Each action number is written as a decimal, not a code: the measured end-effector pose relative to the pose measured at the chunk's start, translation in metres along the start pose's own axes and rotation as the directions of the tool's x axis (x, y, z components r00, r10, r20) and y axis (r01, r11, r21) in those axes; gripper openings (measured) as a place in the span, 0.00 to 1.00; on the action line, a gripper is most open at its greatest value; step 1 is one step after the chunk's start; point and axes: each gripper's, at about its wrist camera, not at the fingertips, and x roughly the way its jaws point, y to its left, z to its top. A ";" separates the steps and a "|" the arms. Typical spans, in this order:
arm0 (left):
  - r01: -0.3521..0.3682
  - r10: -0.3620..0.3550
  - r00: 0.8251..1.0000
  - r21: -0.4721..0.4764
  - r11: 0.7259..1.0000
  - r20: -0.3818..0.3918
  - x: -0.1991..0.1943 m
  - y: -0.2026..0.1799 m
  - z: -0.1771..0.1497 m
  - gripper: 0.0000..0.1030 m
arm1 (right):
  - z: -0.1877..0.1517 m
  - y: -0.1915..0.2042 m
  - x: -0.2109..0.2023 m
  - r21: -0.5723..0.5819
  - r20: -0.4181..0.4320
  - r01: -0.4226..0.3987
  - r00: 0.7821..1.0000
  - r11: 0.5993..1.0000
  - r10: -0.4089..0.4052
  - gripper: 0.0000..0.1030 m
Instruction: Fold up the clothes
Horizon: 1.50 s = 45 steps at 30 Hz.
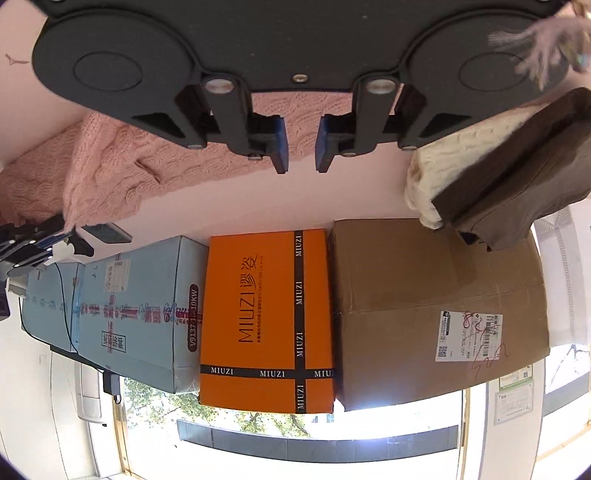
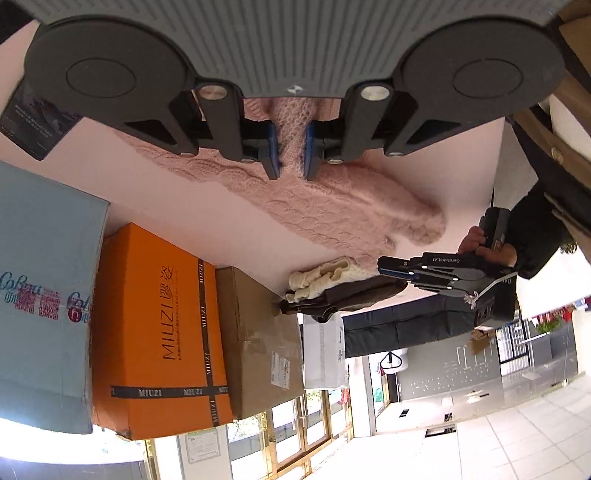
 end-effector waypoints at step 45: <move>-0.359 0.352 0.931 -0.430 0.828 -0.098 0.006 0.075 -0.026 0.49 | 0.002 -0.015 -0.013 0.350 0.205 0.486 0.795 0.801 -0.571 0.87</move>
